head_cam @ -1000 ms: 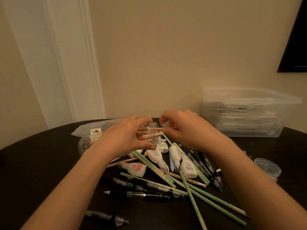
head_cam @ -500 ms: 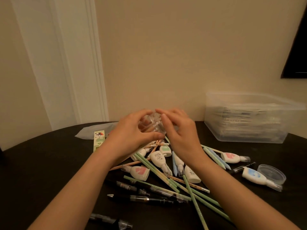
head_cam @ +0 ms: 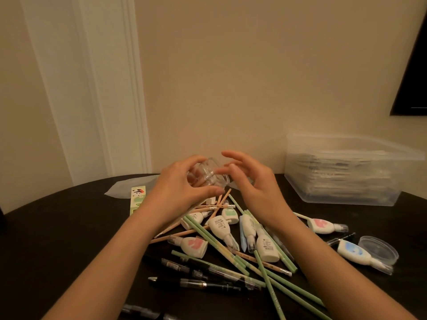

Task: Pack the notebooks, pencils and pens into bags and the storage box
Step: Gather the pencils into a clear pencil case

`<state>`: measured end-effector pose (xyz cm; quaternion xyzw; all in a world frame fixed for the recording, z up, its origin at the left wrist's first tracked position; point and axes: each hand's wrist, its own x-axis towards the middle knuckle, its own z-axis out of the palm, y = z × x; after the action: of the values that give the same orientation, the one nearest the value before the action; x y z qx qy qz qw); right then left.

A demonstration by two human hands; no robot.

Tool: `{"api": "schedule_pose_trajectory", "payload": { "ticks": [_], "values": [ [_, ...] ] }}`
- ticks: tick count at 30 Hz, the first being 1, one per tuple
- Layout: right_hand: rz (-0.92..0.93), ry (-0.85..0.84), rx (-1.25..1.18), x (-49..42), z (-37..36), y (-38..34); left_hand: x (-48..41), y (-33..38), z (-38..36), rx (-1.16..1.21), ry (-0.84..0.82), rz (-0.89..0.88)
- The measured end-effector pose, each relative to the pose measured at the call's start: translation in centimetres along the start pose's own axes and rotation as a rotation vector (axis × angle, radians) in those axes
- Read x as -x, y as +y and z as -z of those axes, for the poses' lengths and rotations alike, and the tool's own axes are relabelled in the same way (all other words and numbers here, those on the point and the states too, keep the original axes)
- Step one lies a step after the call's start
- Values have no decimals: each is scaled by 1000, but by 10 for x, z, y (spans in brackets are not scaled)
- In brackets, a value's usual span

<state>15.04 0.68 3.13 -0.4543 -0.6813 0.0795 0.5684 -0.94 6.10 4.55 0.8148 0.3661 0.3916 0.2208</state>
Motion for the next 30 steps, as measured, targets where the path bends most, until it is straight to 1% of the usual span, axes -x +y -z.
{"api": "schedule_pose_trajectory", "payload": {
  "ticks": [3, 5, 6, 7, 9, 10, 11, 12, 14, 16, 18, 20, 22, 24, 26, 30],
  "values": [
    [-62, 73, -20, -1, 12, 1, 0, 3, 0, -72, -9, 3],
    [-149, 76, 12, 3, 20, 4, 1, 4, 0, -121, -31, 4],
    [-205, 18, 63, 5, 26, 7, 1, 4, 1, -149, -44, 3],
    [-258, -105, 157, 9, 31, 10, 1, 4, 1, -179, -56, 1],
    [-335, -447, 391, 20, 39, 16, 2, 5, 0, -231, -79, -7],
    [-353, -586, 476, 27, 41, 20, 3, 7, -1, -247, -91, -10],
    [-363, -678, 533, 33, 41, 23, 4, 9, -2, -260, -99, -15],
    [-373, -736, 582, 38, 39, 25, 7, 10, -4, -273, -105, -24],
    [-398, -806, 681, 45, 34, 28, 15, 13, -8, -302, -95, -38],
    [-384, -822, 780, 49, 27, 29, 26, 12, -11, -346, -75, -44],
    [-306, -804, 925, 51, 20, 27, 38, 8, -13, -389, -76, -62],
    [-220, -821, 1089, 50, 13, 26, 50, 1, -13, -434, -75, -90],
    [-167, -834, 1198, 49, 9, 31, 60, -7, -11, -480, -52, -99],
    [-109, -832, 1244, 50, 8, 38, 67, -15, -10, -516, 3, -124],
    [-73, -811, 1250, 52, 14, 44, 73, -22, -11, -547, 74, -197],
    [-48, -719, 1291, 50, 26, 51, 78, -33, -14, -563, 80, -176]
  ]
}}
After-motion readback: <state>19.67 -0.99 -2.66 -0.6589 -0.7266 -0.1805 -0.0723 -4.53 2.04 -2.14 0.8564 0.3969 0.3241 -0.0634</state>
